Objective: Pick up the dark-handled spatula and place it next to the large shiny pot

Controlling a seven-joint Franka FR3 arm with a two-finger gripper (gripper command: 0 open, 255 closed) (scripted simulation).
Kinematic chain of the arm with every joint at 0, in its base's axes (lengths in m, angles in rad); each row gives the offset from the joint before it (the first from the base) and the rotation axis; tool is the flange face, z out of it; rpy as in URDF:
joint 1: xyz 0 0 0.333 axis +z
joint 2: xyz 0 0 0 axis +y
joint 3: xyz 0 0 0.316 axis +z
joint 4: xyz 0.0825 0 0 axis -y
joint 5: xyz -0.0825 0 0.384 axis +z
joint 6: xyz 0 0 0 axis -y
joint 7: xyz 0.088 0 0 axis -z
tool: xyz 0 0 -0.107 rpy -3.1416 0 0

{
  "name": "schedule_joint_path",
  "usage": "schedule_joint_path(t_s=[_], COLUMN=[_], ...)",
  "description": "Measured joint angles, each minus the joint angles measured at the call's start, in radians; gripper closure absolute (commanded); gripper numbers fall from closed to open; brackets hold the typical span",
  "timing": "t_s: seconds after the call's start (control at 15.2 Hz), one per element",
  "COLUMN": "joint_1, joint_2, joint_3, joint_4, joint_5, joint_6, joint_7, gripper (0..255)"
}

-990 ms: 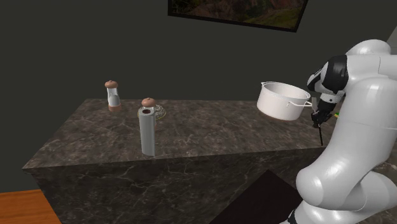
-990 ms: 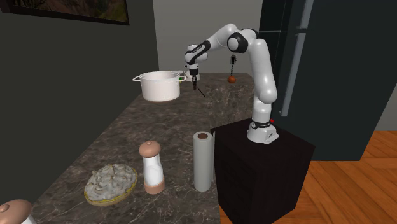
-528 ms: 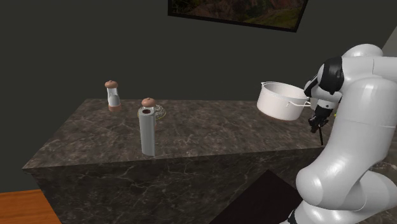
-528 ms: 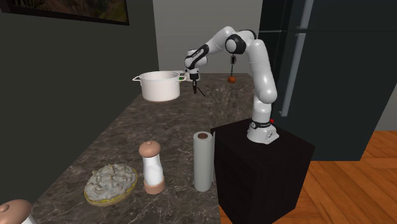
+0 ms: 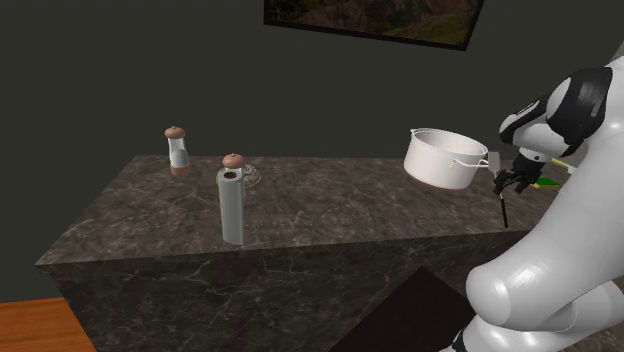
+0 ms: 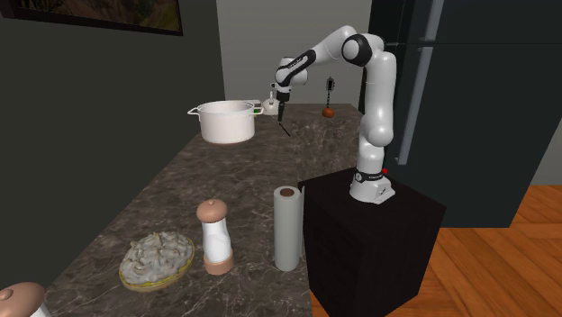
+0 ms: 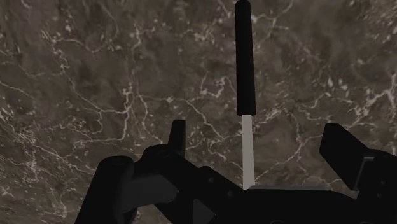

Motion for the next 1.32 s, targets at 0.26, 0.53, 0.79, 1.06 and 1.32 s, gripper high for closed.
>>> schedule_joint_path(t_s=[0.26, 0.53, 0.79, 1.06, 1.32], joint_1=[-0.001, -0.003, -0.004, -0.004, -0.004], joint_2=[-0.024, 0.013, 0.022, 0.023, 0.023], joint_3=[-0.002, 0.000, 0.001, 0.001, 0.001], joint_4=[-0.044, -0.061, -0.060, -0.060, -0.060], joint_5=[0.006, 0.045, 0.054, 0.055, 0.055], joint_6=[0.055, 0.101, 0.107, 0.108, 0.108], joint_7=[-0.009, -0.037, -0.042, -0.042, -0.042], gripper=[0, 0, 0, 255, 255])
